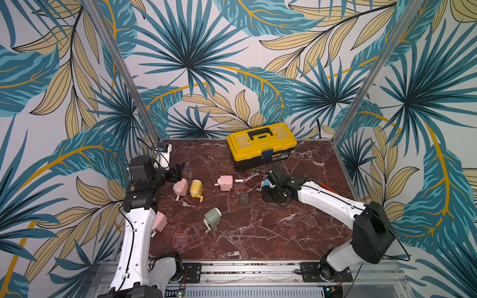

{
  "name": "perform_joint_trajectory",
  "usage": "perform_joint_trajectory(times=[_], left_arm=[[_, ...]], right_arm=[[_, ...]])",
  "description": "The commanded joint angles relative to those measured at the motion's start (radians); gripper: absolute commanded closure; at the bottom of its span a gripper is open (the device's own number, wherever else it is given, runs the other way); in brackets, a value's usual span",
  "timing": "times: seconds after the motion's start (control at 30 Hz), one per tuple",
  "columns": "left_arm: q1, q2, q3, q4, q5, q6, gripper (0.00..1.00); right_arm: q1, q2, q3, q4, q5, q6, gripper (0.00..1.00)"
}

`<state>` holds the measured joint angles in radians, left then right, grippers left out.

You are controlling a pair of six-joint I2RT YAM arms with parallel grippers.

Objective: Put the tray back into the pencil sharpener
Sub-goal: Pick up the container from the center of the board.

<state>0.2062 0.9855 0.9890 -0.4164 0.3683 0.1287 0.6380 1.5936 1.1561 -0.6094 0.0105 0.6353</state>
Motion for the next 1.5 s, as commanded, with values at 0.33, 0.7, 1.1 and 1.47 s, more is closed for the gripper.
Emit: perform_joint_trajectory(times=[0.33, 0.7, 1.1, 1.47], left_arm=[[0.003, -0.103, -0.110, -0.002, 0.105, -0.065, 0.27], [-0.017, -0.121, -0.136, -0.002, 0.130, -0.047, 0.28], [-0.085, -0.086, -0.128, -0.002, 0.149, 0.021, 0.28], [-0.102, -0.074, -0.131, -0.004, 0.187, 0.050, 0.29]], right_arm=[[0.061, 0.293, 0.249, -0.039, 0.018, 0.008, 0.65], [0.080, 0.402, 0.318, -0.109, 0.043, 0.011, 0.69], [0.096, 0.466, 0.360, -0.119, 0.045, 0.024, 0.79], [0.099, 0.486, 0.376, -0.137, 0.060, 0.023, 0.85]])
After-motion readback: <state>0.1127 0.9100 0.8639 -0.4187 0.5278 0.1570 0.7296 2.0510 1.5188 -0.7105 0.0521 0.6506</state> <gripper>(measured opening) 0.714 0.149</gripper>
